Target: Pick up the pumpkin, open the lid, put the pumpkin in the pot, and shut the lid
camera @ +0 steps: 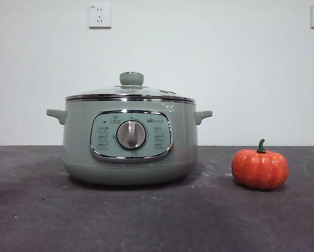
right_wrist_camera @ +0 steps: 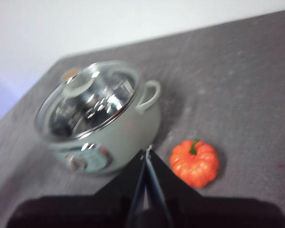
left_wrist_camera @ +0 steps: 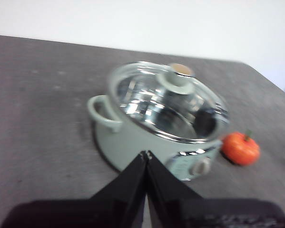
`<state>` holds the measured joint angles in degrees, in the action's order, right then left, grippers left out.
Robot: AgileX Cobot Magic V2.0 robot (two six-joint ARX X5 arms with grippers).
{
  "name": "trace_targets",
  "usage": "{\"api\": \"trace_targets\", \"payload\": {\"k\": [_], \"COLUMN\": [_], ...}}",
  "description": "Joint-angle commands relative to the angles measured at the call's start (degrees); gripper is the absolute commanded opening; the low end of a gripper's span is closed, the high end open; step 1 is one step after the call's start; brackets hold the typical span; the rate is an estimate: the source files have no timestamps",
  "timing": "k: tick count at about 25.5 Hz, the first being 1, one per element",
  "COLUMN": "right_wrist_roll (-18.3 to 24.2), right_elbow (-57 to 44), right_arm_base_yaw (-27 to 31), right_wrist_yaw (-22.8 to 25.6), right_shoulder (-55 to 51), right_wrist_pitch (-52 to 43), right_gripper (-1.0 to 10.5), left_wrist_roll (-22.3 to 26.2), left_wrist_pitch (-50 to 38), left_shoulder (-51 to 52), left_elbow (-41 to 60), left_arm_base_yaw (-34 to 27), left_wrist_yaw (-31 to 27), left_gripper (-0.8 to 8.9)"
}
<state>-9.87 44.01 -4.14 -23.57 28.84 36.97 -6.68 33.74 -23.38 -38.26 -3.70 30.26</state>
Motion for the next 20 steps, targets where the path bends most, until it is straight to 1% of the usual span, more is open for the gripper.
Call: {"api": "trace_targets", "payload": {"k": [1, 6, 9, 11, 14, 15, 16, 17, 18, 19, 20], "right_wrist_roll": [8.15, 14.64, 17.57, 17.88, 17.88, 17.88, 17.86, 17.86, 17.79, 17.59, 17.14], "right_elbow": [6.82, 16.55, 20.06, 20.81, 20.85, 20.85, 20.85, 20.85, 20.87, 20.87, 20.87], "right_arm_base_yaw": [-0.11, -0.22, -0.61, -1.22, -1.62, -1.62, -1.62, -1.62, -1.62, -1.62, -1.62], "right_wrist_yaw": [-2.82, -6.45, -6.4, -6.43, -6.38, -6.36, -6.36, -6.36, -6.38, -6.4, -6.4], "right_shoulder": [4.39, 11.34, 14.1, 14.97, 15.47, 15.5, 15.52, 15.52, 15.5, 15.45, 15.47], "right_wrist_pitch": [6.32, 17.49, 23.08, 24.24, 24.26, 24.24, 24.11, 23.76, 23.45, 23.43, 23.43], "right_gripper": [-0.1, -0.1, -0.1, -0.1, -0.1, 0.1, 0.1, 0.8, 2.5, 4.7, 6.6], "left_wrist_roll": [5.77, 11.15, 13.51, 14.49, 14.49, 14.47, 14.4, 14.19, 14.19, 14.19, 14.19], "left_wrist_pitch": [3.04, 10.82, 15.13, 17.03, 17.75, 17.75, 17.75, 17.75, 17.75, 17.7, 17.73], "left_shoulder": [-2.8, -7.63, -9.46, -10.03, -10.25, -10.25, -10.25, -10.25, -10.25, -10.25, -10.25], "left_elbow": [-3.85, -10.78, -13.68, -14.84, -15.58, -15.58, -15.58, -15.58, -15.58, -15.58, -15.58], "left_arm_base_yaw": [-0.11, 0.0, 0.04, 0.09, 0.28, 0.33, 0.33, 0.33, 0.35, 0.37, 0.39], "left_wrist_yaw": [3.72, 8.55, 10.36, 10.62, 10.49, 10.47, 10.47, 10.47, 10.43, 10.34, 10.34], "left_gripper": [-0.08, -0.08, -0.08, -0.08, -0.07, 0.0, 0.3, 2.01, 4.87, 7.32, 8.22]}}
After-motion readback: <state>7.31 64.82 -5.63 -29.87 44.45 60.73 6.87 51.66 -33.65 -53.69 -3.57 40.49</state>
